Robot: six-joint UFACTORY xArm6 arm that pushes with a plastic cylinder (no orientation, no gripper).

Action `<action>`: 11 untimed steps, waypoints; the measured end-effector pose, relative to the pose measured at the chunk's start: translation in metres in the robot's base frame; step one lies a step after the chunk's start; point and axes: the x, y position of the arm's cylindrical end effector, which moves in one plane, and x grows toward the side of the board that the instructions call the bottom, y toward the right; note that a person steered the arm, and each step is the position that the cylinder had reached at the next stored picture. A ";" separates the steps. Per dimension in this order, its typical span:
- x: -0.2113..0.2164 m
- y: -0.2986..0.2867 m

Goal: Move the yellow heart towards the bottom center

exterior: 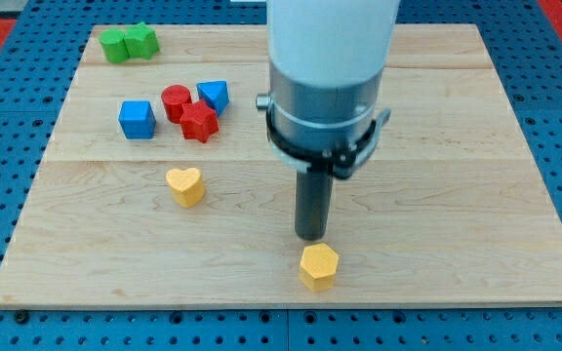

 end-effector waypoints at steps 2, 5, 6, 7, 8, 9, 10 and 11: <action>-0.089 -0.032; -0.077 -0.156; -0.044 -0.141; -0.025 -0.114; -0.002 -0.088; 0.024 -0.057; 0.019 -0.063; -0.001 -0.107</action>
